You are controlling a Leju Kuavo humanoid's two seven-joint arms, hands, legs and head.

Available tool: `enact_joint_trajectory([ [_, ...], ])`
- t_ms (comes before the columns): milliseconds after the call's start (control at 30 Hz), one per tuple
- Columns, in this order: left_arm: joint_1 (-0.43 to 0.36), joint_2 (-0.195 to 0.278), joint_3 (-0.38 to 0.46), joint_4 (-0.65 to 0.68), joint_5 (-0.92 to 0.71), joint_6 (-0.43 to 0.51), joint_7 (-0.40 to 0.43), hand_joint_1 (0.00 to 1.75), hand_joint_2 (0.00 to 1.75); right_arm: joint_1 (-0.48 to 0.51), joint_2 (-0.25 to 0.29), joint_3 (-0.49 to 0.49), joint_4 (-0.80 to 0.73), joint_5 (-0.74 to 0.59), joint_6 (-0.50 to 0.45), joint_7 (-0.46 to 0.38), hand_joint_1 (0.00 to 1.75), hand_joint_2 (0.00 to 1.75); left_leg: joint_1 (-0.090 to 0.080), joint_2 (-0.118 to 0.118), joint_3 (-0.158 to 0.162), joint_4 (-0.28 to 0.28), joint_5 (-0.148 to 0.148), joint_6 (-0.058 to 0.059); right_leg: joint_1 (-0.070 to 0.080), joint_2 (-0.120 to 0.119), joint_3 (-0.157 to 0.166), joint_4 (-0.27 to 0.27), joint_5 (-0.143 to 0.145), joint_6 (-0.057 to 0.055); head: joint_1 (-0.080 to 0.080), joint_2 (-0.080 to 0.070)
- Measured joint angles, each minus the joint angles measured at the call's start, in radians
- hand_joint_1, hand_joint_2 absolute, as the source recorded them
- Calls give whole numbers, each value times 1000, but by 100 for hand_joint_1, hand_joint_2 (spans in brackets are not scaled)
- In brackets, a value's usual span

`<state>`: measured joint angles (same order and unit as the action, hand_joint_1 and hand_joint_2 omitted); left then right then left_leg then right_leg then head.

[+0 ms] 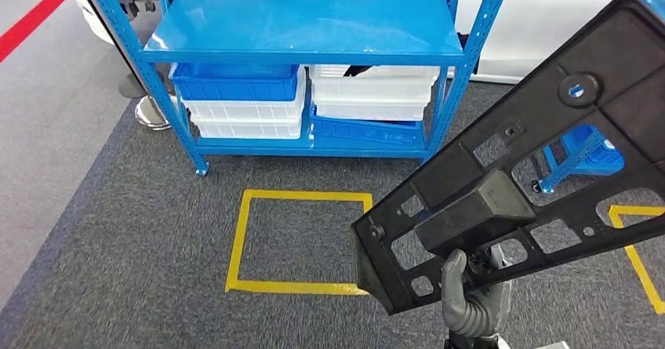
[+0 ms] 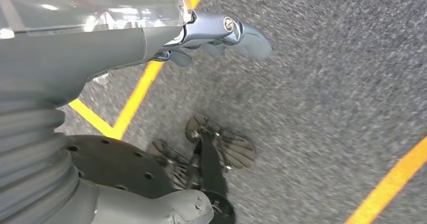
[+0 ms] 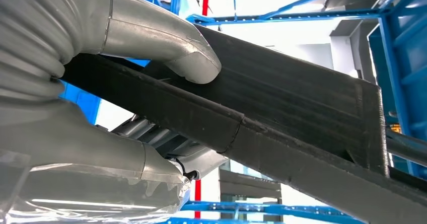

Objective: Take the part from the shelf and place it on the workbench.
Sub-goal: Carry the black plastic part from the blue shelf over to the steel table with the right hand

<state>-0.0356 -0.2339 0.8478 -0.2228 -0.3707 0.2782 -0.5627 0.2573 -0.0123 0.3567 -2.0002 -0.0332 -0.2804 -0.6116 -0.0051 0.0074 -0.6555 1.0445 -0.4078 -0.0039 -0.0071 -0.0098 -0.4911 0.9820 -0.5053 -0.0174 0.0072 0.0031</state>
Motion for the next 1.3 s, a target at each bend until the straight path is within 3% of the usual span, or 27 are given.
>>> enact_joint_trajectory([
  [100,1,1,1,0,-1,0,3,0,175,1,0,0,0,-4,1,0,175,175,8,-1,-40,169,-144,-15,-2,-3,-39,3,31,-10,-5,0],
  [133,1,2,1,0,-1,0,3,0,175,2,0,0,0,-5,2,0,175,175,11,-1,-44,219,-163,-19,-2,-3,-54,6,41,-9,-5,0],
  [167,1,2,1,0,-2,0,3,0,175,2,0,0,0,-6,2,0,175,175,14,-1,-34,242,-158,-22,-2,-3,-70,10,50,-7,-5,0],
  [200,1,3,1,0,-3,1,3,0,175,3,0,0,0,-6,2,0,175,175,16,-1,-9,230,-134,-24,-3,-3,-86,15,58,-4,-5,0],
  [267,0,4,2,0,-3,1,3,0,175,3,0,0,0,-7,1,0,175,175,20,-2,83,121,-93,-26,-5,-2,-114,27,71,5,-5,0],
  [333,-1,4,2,0,-3,1,3,0,175,4,0,-1,-2,-8,1,-2,175,175,18,-5,166,-3,-101,-20,-5,-2,-130,36,83,16,-5,0],
  [367,-1,4,2,0,-3,1,3,0,175,5,0,-2,-3,-8,1,-3,175,175,15,-6,183,-36,-112,-16,-4,-3,-134,38,90,22,-5,0],
  [433,1,4,3,0,-3,1,3,0,175,8,0,-3,-7,-8,-1,-6,175,175,14,-6,180,-48,-107,-3,-4,-2,-139,38,102,35,-4,0],
  [500,2,4,3,0,-2,2,5,0,175,11,0,-6,-12,-8,-3,-8,175,175,16,-1,168,-51,-92,17,-6,2,-153,66,70,43,-2,0],
  [567,1,5,4,0,0,3,5,0,175,14,0,-9,-15,-8,-4,-9,175,175,14,3,149,-51,-74,33,-8,6,-184,162,-21,47,3,0],
  [600,2,5,4,0,0,3,5,0,175,15,0,-11,-16,-9,-4,-10,175,175,11,4,137,-49,-66,37,-9,6,-202,227,-64,48,4,0],
  [633,2,5,4,0,0,3,5,0,175,17,0,-13,-17,-9,-4,-12,175,175,9,5,125,-48,-57,38,-8,6,-213,282,-89,49,5,0],
  [667,2,5,4,0,0,3,5,0,175,19,0,-15,-17,-10,-4,-13,175,175,7,5,112,-45,-50,38,-8,6,-211,311,-91,48,5,0],
  [700,2,5,4,0,0,3,5,0,175,20,0,-17,-17,-11,-5,-14,175,175,5,5,99,-42,-43,38,-8,6,-192,305,-73,46,5,0],
  [767,2,4,5,0,1,3,5,0,175,21,0,-19,-20,-11,-5,-16,175,175,2,4,79,-34,-33,36,-4,6,-110,201,-22,34,5,0],
  [833,2,3,5,0,1,3,4,0,175,21,0,-19,-26,-11,-4,-17,175,175,-1,3,65,-27,-23,29,3,7,-29,75,-9,21,5,0],
  [867,2,3,5,0,1,3,4,0,175,21,0,-20,-29,-11,-4,-18,175,175,-1,3,61,-27,-17,24,7,7,-11,40,-12,16,4,0],
  [933,2,2,7,0,1,2,3,0,175,21,0,-20,-32,-11,-4,-19,175,175,0,3,56,-29,-4,11,10,7,-9,17,-8,10,6,0],
  [1000,2,3,9,0,2,1,2,0,175,21,0,-20,-33,-11,-3,-19,175,175,0,0,45,-12,-26,-1,4,2,-16,2,8,0,6,0],
  [1100,2,4,11,0,2,0,2,0,175,20,0,-20,-33,-11,-2,-19,175,175,7,-3,6,131,-156,-16,-1,-3,-42,-4,33,-10,5,0],
  [1133,2,4,12,0,2,0,2,0,175,21,0,-20,-33,-11,-2,-18,175,175,11,-3,-3,188,-186,-21,-1,-4,-55,-1,41,-10,4,0],
  [1167,2,5,12,0,2,-1,2,0,175,20,0,-20,-33,-11,-2,-18,175,175,14,-3,-1,223,-191,-25,-1,-4,-69,4,48,-8,4,0],
  [1200,2,6,14,0,2,-2,2,0,175,20,0,-20,-33,-11,-2,-18,175,175,16,-3,13,229,-173,-28,-2,-5,-83,10,55,-6,4,0],
  [1267,1,8,16,0,1,-3,2,0,175,20,0,-20,-33,-11,0,-17,175,175,22,-3,85,145,-117,-34,-6,-5,-114,28,67,3,4,0],
  [1300,0,8,16,0,0,-3,3,0,175,19,0,-20,-33,-11,1,-15,175,175,21,-4,132,76,-110,-35,-7,-5,-128,37,71,9,4,0],
])
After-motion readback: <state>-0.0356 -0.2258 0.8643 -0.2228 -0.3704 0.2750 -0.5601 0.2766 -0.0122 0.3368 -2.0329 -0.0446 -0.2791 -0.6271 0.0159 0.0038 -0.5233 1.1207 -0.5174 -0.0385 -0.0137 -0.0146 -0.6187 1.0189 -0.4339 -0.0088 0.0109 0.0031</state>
